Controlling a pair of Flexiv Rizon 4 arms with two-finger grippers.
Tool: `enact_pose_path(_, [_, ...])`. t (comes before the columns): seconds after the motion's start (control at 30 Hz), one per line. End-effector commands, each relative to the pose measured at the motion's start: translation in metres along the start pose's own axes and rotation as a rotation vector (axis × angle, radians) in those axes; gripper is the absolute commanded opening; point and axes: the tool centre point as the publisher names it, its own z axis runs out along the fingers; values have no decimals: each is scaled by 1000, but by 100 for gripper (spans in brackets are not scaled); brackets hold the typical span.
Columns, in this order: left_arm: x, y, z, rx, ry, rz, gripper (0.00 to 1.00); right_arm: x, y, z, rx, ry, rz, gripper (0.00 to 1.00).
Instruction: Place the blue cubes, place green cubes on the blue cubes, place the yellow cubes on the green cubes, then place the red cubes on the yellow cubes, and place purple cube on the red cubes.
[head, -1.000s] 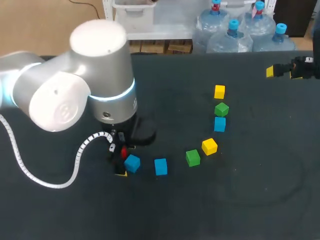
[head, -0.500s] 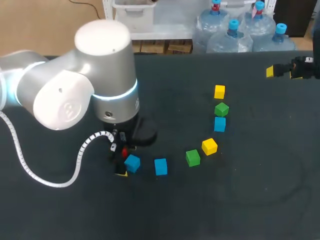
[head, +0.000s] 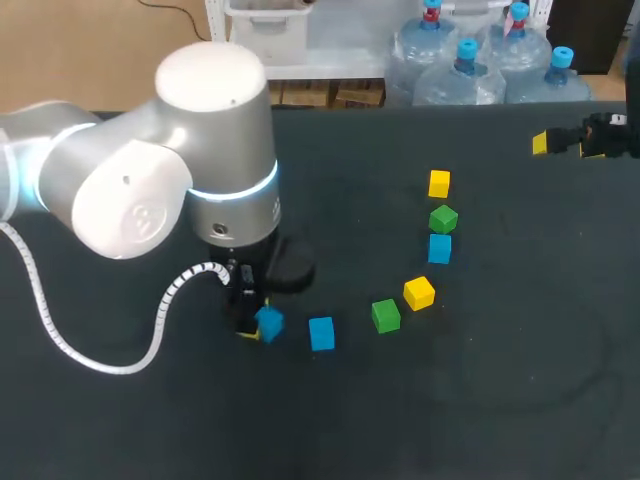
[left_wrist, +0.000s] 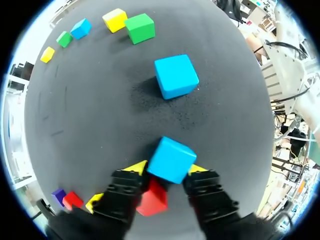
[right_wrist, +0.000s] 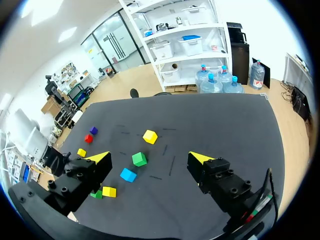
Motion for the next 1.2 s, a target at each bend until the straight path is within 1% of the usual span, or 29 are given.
enact_pose_path(0.03, [0, 2, 2, 5, -3, 2, 0, 0, 1, 0, 3, -1, 0, 100])
enact_pose_path(0.23, [-7, 1, -2, -5, 0, 3, 0, 0, 1, 0, 3, -1, 0, 100])
enact_pose_path(0.27, [-8, 1, -3, -10, 12, -7, 2, 0, 1, 0, 3, -1, 0, 100])
enact_pose_path(0.3, [-10, 1, -4, -4, 19, -22, 44, 0, 1, 0, 3, -1, 0, 100])
enact_pose_path(0.33, [-11, 1, -4, 5, 15, -29, 100, 0, 1, 0, 3, -1, 0, 100])
enact_pose_path(0.43, [-15, 2, -8, 17, 10, -29, 100, 0, 1, 0, 3, -1, 0, 100])
enact_pose_path(0.5, [-18, 2, -11, 47, 16, -54, 100, 0, 1, 0, 3, -1, 0, 100])
enact_pose_path(0.6, [-22, 1, -17, 85, 20, -117, 100, 0, 1, 0, 3, -1, 0, 100])
enact_pose_path(0.67, [-23, 0, -21, 92, 4, -146, 100, 0, 1, 0, 3, -1, 0, 100])
enact_pose_path(0.7, [-23, -1, -22, 107, 6, -177, 100, 0, 1, 0, 3, -1, 0, 100])
enact_pose_path(0.73, [-24, -2, -24, 99, -10, -182, 100, 0, 1, 0, 3, -1, 0, 100])
enact_pose_path(0.77, [-24, -2, -25, 111, -11, -199, 100, 0, 1, 0, 3, -1, 0, 100])
enact_pose_path(0.87, [-25, -4, -25, 121, 8, -252, 100, 0, 1, 0, 3, -1, 0, 100])
enact_pose_path(0.93, [-26, -6, -23, 123, 6, -278, 100, 0, 1, 0, 3, -1, 0, 100])
enact_pose_path(1.03, [-27, -8, -20, 113, -24, -331, 100, 0, 1, 0, 3, -1, 0, 100])
enact_pose_path(1.2, [-35, -12, -22, 59, -40, -401, 100, 0, 1, 0, 3, -1, 0, 100])
